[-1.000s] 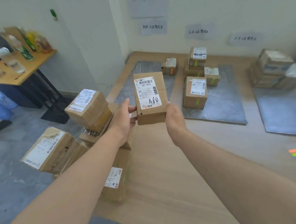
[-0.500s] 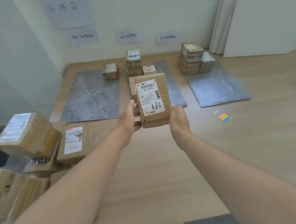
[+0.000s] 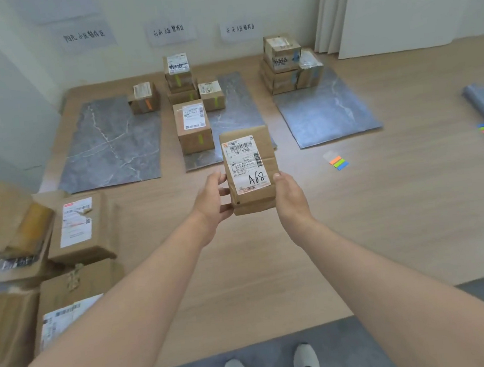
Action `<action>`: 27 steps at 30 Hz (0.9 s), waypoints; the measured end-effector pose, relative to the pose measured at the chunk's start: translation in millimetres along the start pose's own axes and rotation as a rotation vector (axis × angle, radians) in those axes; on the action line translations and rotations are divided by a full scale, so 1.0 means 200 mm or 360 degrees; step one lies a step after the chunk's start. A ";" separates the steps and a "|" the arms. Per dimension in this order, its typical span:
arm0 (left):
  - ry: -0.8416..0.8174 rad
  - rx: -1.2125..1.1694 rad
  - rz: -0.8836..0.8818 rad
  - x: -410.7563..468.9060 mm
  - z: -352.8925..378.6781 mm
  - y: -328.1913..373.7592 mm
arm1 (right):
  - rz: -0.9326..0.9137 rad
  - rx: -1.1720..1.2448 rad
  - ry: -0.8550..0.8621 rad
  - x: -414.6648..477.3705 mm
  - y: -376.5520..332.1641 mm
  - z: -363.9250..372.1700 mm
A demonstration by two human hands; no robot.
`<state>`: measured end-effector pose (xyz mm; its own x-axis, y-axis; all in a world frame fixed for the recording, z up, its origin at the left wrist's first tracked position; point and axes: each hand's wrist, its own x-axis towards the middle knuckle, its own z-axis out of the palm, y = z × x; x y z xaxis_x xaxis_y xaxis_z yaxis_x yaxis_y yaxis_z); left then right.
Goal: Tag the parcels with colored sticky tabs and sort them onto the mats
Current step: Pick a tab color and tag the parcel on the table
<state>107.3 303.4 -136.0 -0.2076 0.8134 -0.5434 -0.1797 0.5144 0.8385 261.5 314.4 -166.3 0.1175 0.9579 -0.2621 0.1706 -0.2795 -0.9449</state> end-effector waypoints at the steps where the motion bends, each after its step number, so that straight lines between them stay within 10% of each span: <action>1: 0.0016 -0.0007 -0.0027 0.01 0.01 -0.03 | 0.0004 -0.0016 -0.0015 0.01 0.04 -0.01; 27: 0.0126 0.0079 -0.0344 0.15 0.05 -0.54 | 0.0345 -0.0137 -0.0200 0.03 0.56 0.01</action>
<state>130.7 274.6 -241.9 -0.2446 0.6598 -0.7105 -0.1811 0.6888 0.7020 279.8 289.7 -274.0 0.0386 0.8743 -0.4838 0.2379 -0.4783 -0.8454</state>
